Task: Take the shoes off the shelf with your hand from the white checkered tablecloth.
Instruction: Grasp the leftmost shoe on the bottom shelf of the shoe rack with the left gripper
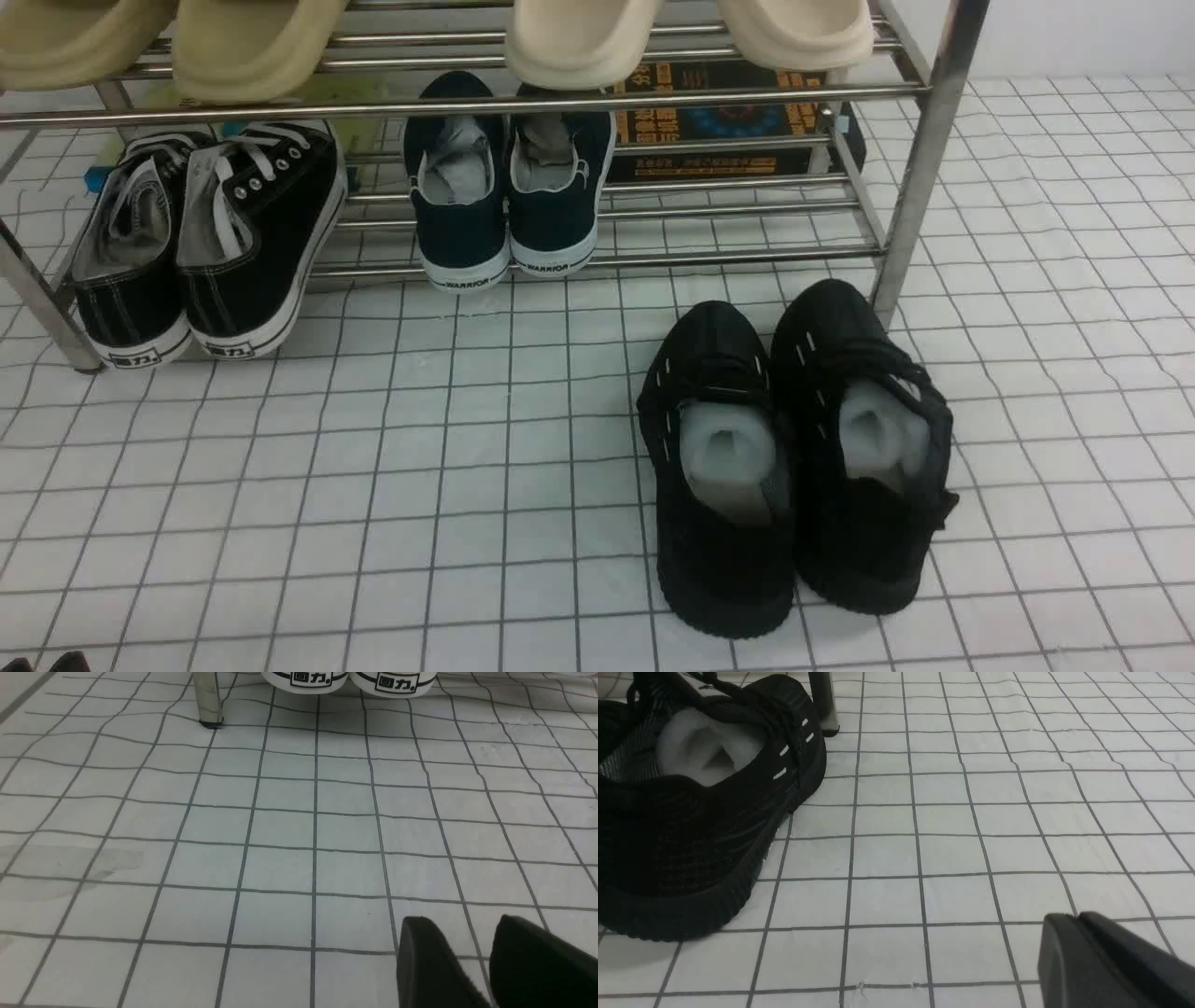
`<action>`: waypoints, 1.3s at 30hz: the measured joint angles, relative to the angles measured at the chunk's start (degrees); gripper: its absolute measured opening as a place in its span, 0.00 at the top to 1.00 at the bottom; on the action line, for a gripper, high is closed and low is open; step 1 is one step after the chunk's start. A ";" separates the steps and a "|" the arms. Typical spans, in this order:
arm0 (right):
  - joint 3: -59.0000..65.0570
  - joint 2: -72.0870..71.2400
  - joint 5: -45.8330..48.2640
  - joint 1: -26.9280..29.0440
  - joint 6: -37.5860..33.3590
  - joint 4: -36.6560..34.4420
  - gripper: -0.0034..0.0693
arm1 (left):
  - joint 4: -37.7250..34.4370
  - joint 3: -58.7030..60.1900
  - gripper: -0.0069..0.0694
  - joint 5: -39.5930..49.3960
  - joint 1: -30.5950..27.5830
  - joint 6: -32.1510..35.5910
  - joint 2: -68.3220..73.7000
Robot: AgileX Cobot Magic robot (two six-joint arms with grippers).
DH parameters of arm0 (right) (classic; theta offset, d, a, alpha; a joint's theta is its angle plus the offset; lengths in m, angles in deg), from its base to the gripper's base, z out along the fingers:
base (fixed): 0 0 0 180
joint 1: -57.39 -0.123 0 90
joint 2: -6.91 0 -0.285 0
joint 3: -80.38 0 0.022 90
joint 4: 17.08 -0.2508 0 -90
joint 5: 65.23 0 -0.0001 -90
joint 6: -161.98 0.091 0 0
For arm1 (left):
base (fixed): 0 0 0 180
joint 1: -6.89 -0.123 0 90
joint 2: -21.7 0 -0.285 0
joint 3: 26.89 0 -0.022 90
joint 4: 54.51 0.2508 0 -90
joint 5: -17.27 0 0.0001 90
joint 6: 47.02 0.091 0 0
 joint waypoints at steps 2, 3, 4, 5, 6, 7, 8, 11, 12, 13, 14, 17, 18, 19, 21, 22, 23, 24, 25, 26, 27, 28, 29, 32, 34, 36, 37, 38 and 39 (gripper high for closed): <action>0.00 0.00 0.00 0.00 0.00 0.00 0.90 | 0.00 0.00 0.60 0.00 0.00 0.00 0.00; 0.00 0.00 0.00 0.00 0.00 0.00 0.90 | 0.00 0.00 0.60 0.00 0.00 0.00 0.00; 0.00 0.00 0.00 0.00 0.00 0.00 0.90 | 0.00 0.00 0.60 0.00 0.00 0.00 0.00; 0.00 0.00 0.00 0.00 0.00 0.00 0.90 | 0.00 0.00 0.60 0.00 0.00 0.00 0.00; 0.00 0.00 0.00 0.00 0.00 0.00 0.90 | 0.00 0.00 0.60 0.00 0.00 0.00 0.00; 0.00 0.00 0.00 0.00 0.00 0.00 0.90 | 0.00 0.00 0.60 0.00 0.00 0.00 0.00; 0.00 0.00 0.00 0.00 0.00 0.00 0.90 | 0.08 0.00 0.60 0.00 0.00 0.00 0.00; 0.00 0.00 0.00 0.00 0.00 0.00 0.90 | 1.20 0.00 0.60 0.00 0.00 0.00 0.00; 0.00 0.00 0.00 0.00 0.00 0.00 0.90 | 1.40 0.00 0.60 0.00 0.00 0.00 0.00; 0.00 0.00 0.00 0.00 0.00 0.00 0.90 | 1.90 0.00 0.60 0.00 0.00 0.00 0.00; 0.00 0.00 0.00 0.00 0.00 0.02 0.90 | 2.13 0.00 0.60 0.00 0.00 0.00 0.00; 0.00 0.00 0.00 0.00 0.00 0.02 0.90 | 0.53 0.00 0.60 0.00 0.00 -2.40 0.00; 0.00 0.00 0.00 0.00 0.00 0.02 0.90 | -2.49 0.00 0.60 -0.29 0.00 -5.52 0.00; 0.00 0.00 0.00 0.00 0.00 0.02 0.90 | -5.10 0.00 0.60 -0.46 0.00 -8.14 0.00; 0.00 0.00 0.00 0.00 0.00 0.02 0.90 | -11.76 0.12 0.60 -0.96 0.00 -14.20 0.00; 0.00 0.00 0.00 0.00 0.00 0.02 0.90 | -16.35 0.16 0.60 -1.26 0.00 -18.97 0.00; 0.00 0.00 0.00 0.00 0.00 0.02 0.90 | -19.87 0.29 0.60 -1.61 0.00 -22.87 0.00; 0.00 0.00 0.00 0.00 0.00 0.02 0.90 | -22.90 0.29 0.60 -1.78 0.00 -26.44 0.00; 0.00 0.00 0.00 0.00 0.00 0.02 0.90 | -24.91 0.33 0.60 -1.92 0.00 -29.53 0.00; 0.00 0.00 0.00 0.00 0.00 0.02 0.90 | -27.06 0.33 0.60 -2.18 0.00 -32.00 0.00; 0.00 0.00 0.00 0.00 0.00 0.02 0.90 | -27.95 0.33 0.60 -2.27 0.00 -33.87 0.00; 0.00 0.00 0.00 0.00 0.00 0.02 0.90 | -28.64 0.35 0.60 -2.42 0.00 -35.07 0.00; 0.00 0.00 0.00 0.00 0.00 0.02 0.90 | -28.98 0.35 0.60 -2.49 0.00 -35.64 0.00; 0.00 0.00 0.00 0.00 0.00 0.02 0.90 | -28.69 0.40 0.60 -3.52 0.00 -36.27 0.00; 0.00 0.00 0.00 0.00 0.00 0.02 0.90 | -28.17 0.46 0.60 -5.77 0.00 -36.27 0.00; 0.00 0.00 0.00 0.00 0.00 0.02 0.90 | -27.36 0.33 0.65 -8.54 0.00 -35.92 0.00; 0.00 0.00 0.00 0.00 0.00 0.02 0.90 | -26.38 -0.19 0.69 -9.03 0.00 -35.29 0.00; 0.00 0.00 0.00 0.00 0.00 0.02 0.90 | -24.87 -2.25 0.76 -8.95 0.00 -33.72 0.00; 0.00 0.00 0.00 0.00 0.00 0.02 0.90 | -23.73 -4.10 0.82 -8.86 0.00 -32.79 0.14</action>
